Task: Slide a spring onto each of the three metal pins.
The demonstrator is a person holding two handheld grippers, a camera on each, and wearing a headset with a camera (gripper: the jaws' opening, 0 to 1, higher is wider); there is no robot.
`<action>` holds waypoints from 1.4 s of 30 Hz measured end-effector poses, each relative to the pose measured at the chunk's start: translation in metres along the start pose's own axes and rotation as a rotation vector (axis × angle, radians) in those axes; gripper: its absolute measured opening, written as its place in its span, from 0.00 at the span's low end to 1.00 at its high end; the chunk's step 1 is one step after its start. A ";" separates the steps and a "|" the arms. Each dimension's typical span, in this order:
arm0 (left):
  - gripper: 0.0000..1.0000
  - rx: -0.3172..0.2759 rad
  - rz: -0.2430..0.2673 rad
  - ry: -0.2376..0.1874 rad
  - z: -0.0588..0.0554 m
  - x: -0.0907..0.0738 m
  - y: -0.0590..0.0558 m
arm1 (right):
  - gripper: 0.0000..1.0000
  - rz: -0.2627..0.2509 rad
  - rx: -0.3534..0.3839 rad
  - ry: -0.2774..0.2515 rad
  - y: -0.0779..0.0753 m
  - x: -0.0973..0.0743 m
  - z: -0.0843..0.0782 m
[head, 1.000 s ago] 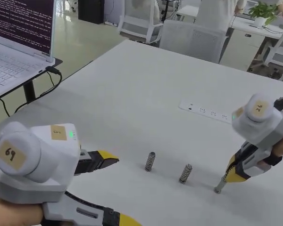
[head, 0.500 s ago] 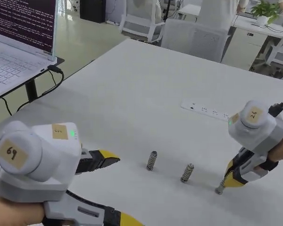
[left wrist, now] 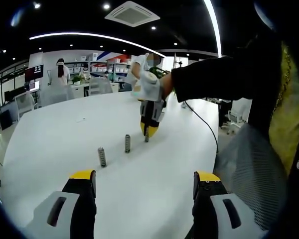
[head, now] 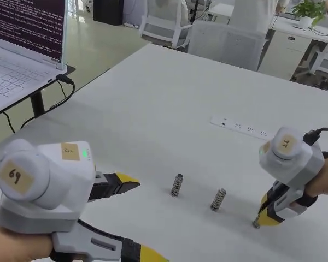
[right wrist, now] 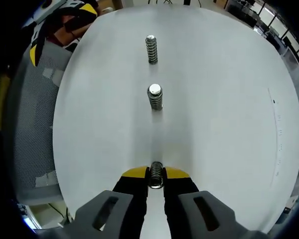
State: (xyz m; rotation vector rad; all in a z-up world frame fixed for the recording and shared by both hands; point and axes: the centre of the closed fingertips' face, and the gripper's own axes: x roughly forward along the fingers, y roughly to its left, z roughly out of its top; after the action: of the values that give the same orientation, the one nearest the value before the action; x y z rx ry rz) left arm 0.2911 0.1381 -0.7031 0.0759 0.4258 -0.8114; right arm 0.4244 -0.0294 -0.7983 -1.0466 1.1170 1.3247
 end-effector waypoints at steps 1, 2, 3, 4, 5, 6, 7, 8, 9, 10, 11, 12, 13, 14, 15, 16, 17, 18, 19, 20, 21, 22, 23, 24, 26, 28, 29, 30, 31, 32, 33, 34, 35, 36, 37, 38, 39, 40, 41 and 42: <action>0.77 0.001 0.001 0.000 0.000 0.000 0.000 | 0.09 -0.001 0.000 0.000 0.000 0.001 0.000; 0.77 0.001 0.001 -0.001 0.000 0.000 0.000 | 0.09 0.000 -0.001 0.001 0.000 0.001 0.000; 0.77 0.000 0.001 -0.001 0.000 0.000 0.000 | 0.09 0.000 -0.002 0.002 0.000 0.001 0.000; 0.77 0.000 0.001 -0.002 0.001 0.000 0.000 | 0.09 -0.002 -0.002 0.002 0.000 0.002 0.000; 0.77 0.000 0.002 -0.002 0.001 0.000 0.000 | 0.09 -0.001 -0.002 0.002 0.000 0.002 0.000; 0.77 0.000 0.001 -0.002 0.001 0.000 0.000 | 0.09 -0.001 -0.001 0.001 0.000 0.003 0.000; 0.77 0.000 0.001 -0.002 0.001 0.000 0.000 | 0.09 -0.002 -0.001 -0.002 0.000 0.003 0.000; 0.77 0.001 0.001 -0.003 0.001 0.000 0.000 | 0.09 -0.003 0.000 -0.002 0.000 0.003 0.000; 0.77 0.000 0.001 -0.003 0.001 0.000 0.000 | 0.09 -0.004 0.000 -0.002 0.001 0.004 0.000; 0.77 0.000 0.001 -0.003 0.001 0.000 0.000 | 0.09 -0.003 0.001 -0.003 0.001 0.004 0.000; 0.77 0.000 0.001 -0.003 0.001 0.000 0.000 | 0.09 -0.002 0.001 -0.004 0.001 0.004 0.001; 0.77 0.001 0.002 -0.003 0.001 -0.001 0.000 | 0.09 -0.003 0.003 -0.006 0.001 0.004 0.001; 0.77 0.000 0.001 -0.003 0.001 -0.001 0.000 | 0.09 -0.003 0.003 -0.006 0.002 0.004 0.001; 0.77 -0.002 0.001 -0.005 0.001 -0.001 0.000 | 0.09 -0.002 0.003 -0.006 0.002 0.005 0.000; 0.77 -0.002 0.001 -0.005 0.001 -0.001 0.000 | 0.10 -0.001 0.004 -0.005 0.003 0.005 0.000; 0.77 -0.002 0.001 -0.004 0.001 -0.001 0.000 | 0.10 -0.003 0.006 -0.007 0.003 0.005 0.000; 0.77 -0.002 0.001 -0.004 0.000 -0.001 0.000 | 0.10 -0.005 0.007 -0.008 0.003 0.005 0.000; 0.77 -0.002 0.001 -0.004 0.000 -0.001 0.000 | 0.12 -0.004 0.011 -0.012 0.003 0.005 0.000; 0.77 -0.003 0.001 -0.004 0.000 -0.001 0.000 | 0.13 -0.005 0.013 -0.013 0.003 0.005 0.000; 0.77 -0.003 0.001 -0.004 0.000 -0.001 0.000 | 0.15 -0.006 0.016 -0.014 0.003 0.005 0.000; 0.77 -0.002 0.001 -0.004 0.000 -0.001 0.000 | 0.18 -0.009 0.020 -0.016 0.003 0.005 0.000; 0.77 -0.002 0.001 -0.004 0.000 -0.001 0.000 | 0.20 -0.012 0.024 -0.020 0.002 0.005 0.000; 0.77 -0.002 0.000 -0.003 0.000 -0.001 0.000 | 0.21 -0.013 0.027 -0.023 0.002 0.004 0.000; 0.77 -0.001 0.000 -0.002 0.000 0.000 0.000 | 0.21 -0.014 0.030 -0.026 0.002 0.004 0.000; 0.77 0.000 0.000 -0.001 0.000 -0.001 0.000 | 0.23 -0.022 0.038 -0.039 0.001 0.002 0.001; 0.77 0.000 0.001 -0.001 0.000 -0.001 0.000 | 0.26 -0.028 0.052 -0.056 0.001 -0.001 0.002; 0.77 -0.001 0.001 -0.002 0.001 -0.001 0.000 | 0.28 -0.031 0.058 -0.065 0.000 -0.001 0.003; 0.78 -0.001 0.002 -0.002 0.001 -0.001 0.001 | 0.32 -0.035 0.067 -0.076 0.000 -0.003 0.003; 0.77 0.000 0.002 -0.001 0.000 -0.001 0.001 | 0.33 -0.038 0.070 -0.078 0.000 -0.004 0.003; 0.78 0.000 0.002 -0.001 0.001 -0.001 0.000 | 0.34 -0.042 0.070 -0.079 0.000 -0.004 0.002; 0.78 0.000 0.002 -0.002 0.001 -0.001 0.000 | 0.35 -0.046 0.072 -0.081 0.000 -0.005 0.001; 0.78 0.001 0.001 -0.002 0.001 -0.001 0.000 | 0.37 -0.049 0.082 -0.089 0.000 -0.006 0.001; 0.78 0.001 -0.001 0.000 0.001 -0.001 0.000 | 0.38 -0.048 0.088 -0.096 0.001 -0.007 0.001; 0.78 0.002 -0.001 -0.001 0.001 -0.001 0.000 | 0.40 -0.052 0.094 -0.108 0.002 -0.008 0.001; 0.78 0.002 -0.002 -0.001 0.001 -0.001 0.000 | 0.41 -0.055 0.100 -0.115 0.001 -0.009 0.001; 0.78 0.001 -0.003 0.000 0.001 -0.001 0.000 | 0.42 -0.057 0.108 -0.122 0.002 -0.010 0.000; 0.78 0.001 -0.003 0.000 0.001 -0.001 0.000 | 0.44 -0.059 0.115 -0.133 0.003 -0.011 0.000; 0.78 0.001 -0.003 0.000 0.001 -0.001 0.000 | 0.46 -0.059 0.128 -0.153 0.004 -0.012 0.002; 0.78 0.000 -0.004 0.001 0.001 0.000 0.000 | 0.47 -0.062 0.135 -0.161 0.004 -0.014 0.001; 0.78 0.000 -0.004 0.001 0.001 0.000 0.000 | 0.47 -0.067 0.137 -0.168 0.003 -0.015 0.001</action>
State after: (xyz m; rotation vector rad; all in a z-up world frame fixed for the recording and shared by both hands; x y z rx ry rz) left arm 0.2910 0.1381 -0.7021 0.0759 0.4266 -0.8150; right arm 0.4220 -0.0311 -0.7833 -0.8496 1.0228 1.2404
